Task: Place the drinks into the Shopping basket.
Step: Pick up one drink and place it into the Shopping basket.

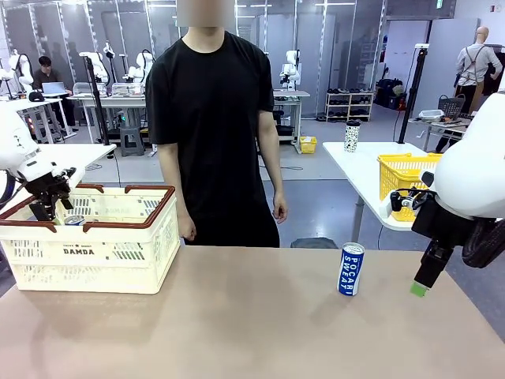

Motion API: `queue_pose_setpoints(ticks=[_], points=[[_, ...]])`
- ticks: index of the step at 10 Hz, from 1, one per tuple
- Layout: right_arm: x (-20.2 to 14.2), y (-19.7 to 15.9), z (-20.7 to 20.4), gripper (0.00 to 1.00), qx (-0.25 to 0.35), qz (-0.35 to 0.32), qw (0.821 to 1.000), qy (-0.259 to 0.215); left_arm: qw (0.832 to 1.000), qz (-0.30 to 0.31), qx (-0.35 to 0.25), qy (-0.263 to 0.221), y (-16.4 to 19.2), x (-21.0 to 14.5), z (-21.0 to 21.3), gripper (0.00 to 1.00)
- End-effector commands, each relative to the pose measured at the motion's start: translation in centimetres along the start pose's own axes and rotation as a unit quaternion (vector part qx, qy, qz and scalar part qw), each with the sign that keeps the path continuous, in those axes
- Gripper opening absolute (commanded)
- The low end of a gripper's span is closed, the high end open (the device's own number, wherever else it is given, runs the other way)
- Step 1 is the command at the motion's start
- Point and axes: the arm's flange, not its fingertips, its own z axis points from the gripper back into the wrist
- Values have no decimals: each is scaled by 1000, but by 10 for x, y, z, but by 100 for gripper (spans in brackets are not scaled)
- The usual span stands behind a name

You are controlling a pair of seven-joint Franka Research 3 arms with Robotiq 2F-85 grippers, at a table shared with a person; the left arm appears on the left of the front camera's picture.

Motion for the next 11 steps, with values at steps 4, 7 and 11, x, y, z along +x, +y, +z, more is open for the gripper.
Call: queue_pose_setpoints(ticks=[4,7,11], points=[[-1,0,0,100,0,-1,1000,1,1000,0,0,0,0,0,0,100],[-1,0,0,100,0,-1,1000,1,1000,0,0,0,0,0,0,100],[-1,0,0,100,0,-1,1000,1,1000,0,1,0,0,0,0,100]])
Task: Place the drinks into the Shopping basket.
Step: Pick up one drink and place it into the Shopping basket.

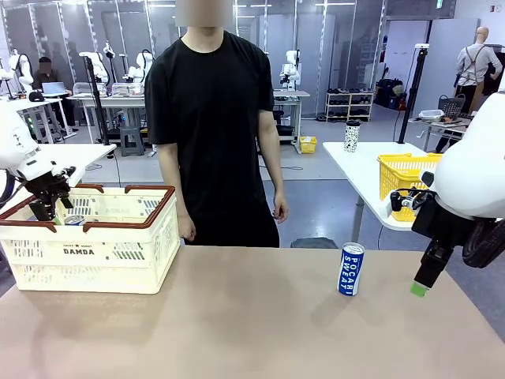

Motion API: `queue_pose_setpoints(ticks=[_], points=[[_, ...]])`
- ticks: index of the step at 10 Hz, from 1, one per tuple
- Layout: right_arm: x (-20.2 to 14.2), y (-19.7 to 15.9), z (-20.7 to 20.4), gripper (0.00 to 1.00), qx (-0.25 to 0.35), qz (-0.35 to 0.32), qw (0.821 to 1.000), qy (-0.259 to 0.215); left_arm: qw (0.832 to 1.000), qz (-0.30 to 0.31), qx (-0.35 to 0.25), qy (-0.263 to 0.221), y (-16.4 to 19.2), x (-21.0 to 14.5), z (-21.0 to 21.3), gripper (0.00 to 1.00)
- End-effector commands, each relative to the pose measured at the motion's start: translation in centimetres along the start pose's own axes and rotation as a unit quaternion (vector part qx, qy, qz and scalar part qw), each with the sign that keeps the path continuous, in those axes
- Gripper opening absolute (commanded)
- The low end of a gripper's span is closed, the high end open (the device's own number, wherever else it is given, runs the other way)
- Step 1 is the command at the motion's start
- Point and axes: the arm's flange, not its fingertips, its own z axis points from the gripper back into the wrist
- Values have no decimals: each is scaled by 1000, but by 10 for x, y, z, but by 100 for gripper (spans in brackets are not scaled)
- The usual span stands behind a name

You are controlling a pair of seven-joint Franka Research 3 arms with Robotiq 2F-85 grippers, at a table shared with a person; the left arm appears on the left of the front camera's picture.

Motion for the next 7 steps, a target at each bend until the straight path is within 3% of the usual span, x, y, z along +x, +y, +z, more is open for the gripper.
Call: queue_pose_setpoints(ticks=[1,4,7], points=[[-1,0,0,100,0,-1,1000,1,1000,-6,7,16,-6,7,20,100],[-1,0,0,100,0,-1,1000,1,998,-19,57,36,-27,15,69,100],[-1,0,0,100,0,-1,1000,1,996,-42,61,45,-67,23,101,100]])
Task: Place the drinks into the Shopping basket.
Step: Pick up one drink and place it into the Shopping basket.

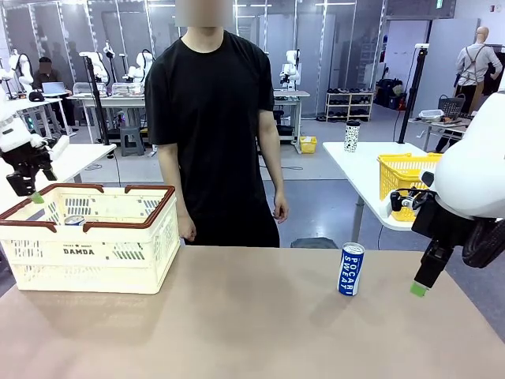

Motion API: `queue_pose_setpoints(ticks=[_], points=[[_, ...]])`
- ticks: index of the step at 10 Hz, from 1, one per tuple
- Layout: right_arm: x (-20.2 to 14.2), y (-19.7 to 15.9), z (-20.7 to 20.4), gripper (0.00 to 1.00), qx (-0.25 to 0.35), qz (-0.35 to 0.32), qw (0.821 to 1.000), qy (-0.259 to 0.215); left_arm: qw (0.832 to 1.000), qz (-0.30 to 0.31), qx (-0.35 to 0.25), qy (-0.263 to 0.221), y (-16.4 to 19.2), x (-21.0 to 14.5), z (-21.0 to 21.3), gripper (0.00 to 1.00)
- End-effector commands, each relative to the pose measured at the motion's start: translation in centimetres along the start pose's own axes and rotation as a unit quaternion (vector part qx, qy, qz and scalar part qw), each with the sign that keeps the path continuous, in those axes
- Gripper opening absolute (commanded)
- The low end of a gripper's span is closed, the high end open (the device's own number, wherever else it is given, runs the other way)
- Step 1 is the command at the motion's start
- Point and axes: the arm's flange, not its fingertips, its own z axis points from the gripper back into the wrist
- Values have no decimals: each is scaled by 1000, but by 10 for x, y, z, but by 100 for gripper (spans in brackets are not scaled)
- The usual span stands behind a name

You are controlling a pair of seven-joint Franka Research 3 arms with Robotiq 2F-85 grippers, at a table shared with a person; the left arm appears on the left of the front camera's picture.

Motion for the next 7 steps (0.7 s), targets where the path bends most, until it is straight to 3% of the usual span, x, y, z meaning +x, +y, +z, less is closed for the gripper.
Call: queue_pose_setpoints(ticks=[1,5,7], points=[[-1,0,0,100,0,-1,1000,1,999,-36,5,-1,-52,6,8,100],[-1,0,0,100,0,-1,1000,1,997,-66,28,41,-118,20,39,100],[-1,0,0,100,0,-1,1000,1,994,-100,25,27,-131,27,38,100]])
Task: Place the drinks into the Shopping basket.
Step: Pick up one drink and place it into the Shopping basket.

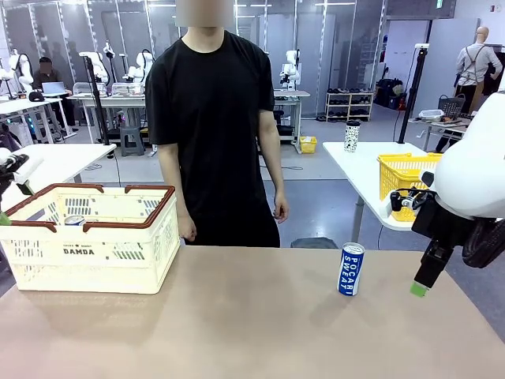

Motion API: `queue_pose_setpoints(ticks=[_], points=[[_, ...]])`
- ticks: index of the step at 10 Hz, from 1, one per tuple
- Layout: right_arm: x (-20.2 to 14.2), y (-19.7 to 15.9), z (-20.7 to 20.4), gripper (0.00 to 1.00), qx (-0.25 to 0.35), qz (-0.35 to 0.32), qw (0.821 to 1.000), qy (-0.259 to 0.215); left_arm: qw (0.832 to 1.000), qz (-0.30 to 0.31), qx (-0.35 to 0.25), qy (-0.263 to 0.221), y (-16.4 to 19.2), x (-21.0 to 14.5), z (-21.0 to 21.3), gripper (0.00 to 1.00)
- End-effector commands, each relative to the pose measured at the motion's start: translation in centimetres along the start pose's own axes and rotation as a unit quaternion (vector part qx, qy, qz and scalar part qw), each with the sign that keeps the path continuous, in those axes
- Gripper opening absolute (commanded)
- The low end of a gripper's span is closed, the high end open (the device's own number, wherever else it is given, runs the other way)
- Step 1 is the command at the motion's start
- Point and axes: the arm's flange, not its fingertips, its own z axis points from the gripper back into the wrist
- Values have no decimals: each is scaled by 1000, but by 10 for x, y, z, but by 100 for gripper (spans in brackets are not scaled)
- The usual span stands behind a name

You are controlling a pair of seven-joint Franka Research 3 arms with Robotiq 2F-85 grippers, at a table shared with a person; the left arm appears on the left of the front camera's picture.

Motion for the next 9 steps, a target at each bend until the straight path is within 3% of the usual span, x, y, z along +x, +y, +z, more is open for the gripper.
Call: queue_pose_setpoints(ticks=[1,3,4,6,8,9], points=[[-1,0,0,100,0,-1,1000,1,999,-45,-2,-16,-10,5,-7,100],[-1,0,0,100,0,-1,1000,1,997,-68,-22,-35,-6,5,-10,100],[-1,0,0,100,0,-1,1000,1,999,-35,-8,-11,-7,12,-7,100],[0,0,0,100,0,0,1000,0,999,-35,-8,-11,-7,12,-7,100],[10,-11,4,100,-24,54,996,-66,999,-35,-8,-11,-7,12,-7,100],[20,-20,4,100,-33,69,994,-75,999,-35,-8,-11,-7,12,-7,100]])
